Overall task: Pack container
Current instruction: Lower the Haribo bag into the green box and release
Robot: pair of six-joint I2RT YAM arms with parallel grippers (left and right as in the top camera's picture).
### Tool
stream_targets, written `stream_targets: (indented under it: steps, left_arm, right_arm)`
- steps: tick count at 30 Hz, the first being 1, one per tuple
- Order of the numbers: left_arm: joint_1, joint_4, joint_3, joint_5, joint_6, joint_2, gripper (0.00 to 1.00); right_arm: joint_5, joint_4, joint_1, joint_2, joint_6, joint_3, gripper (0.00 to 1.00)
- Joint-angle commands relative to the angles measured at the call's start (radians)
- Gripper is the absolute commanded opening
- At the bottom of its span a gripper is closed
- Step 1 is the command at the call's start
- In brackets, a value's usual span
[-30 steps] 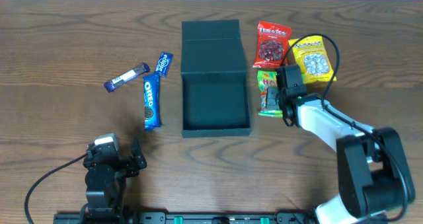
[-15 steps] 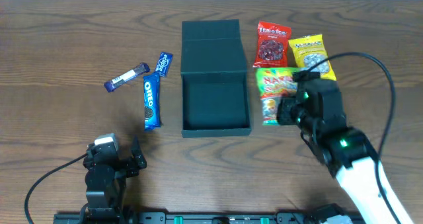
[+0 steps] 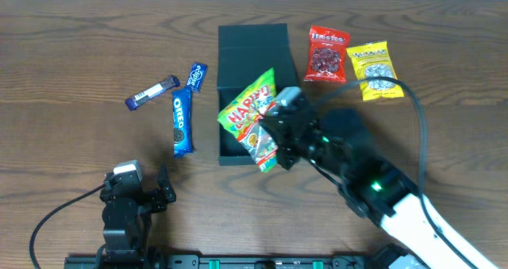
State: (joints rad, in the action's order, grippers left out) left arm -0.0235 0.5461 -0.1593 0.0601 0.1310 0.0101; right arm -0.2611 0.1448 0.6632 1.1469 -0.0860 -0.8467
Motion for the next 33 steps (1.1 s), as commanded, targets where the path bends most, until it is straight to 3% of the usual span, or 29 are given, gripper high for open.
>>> stream_targets:
  steps: [1,12,19,25,33]
  left_arm:
    - [-0.003,-0.002,0.013,0.018,-0.003,-0.006,0.95]
    - [-0.003,-0.002,0.013,0.018,-0.003,-0.006,0.95]
    - [-0.003,-0.002,0.013,0.018,-0.003,-0.006,0.95]
    - [-0.003,-0.002,0.013,0.018,-0.003,-0.006,0.95]
    - [-0.003,-0.002,0.013,0.018,-0.003,-0.006,0.95]
  right_arm:
    - [0.005,-0.008,0.002,0.082,0.157,-0.096,0.01]
    - [0.055,-0.021,-0.044,0.373,0.753,-0.199,0.01]
    - [0.023,-0.015,-0.100,0.467,0.776,-0.199,0.01]
    - [-0.117,0.042,-0.114,0.486,0.784,-0.199,0.01]
    - [-0.124,0.132,-0.115,0.486,0.914,-0.199,0.04]
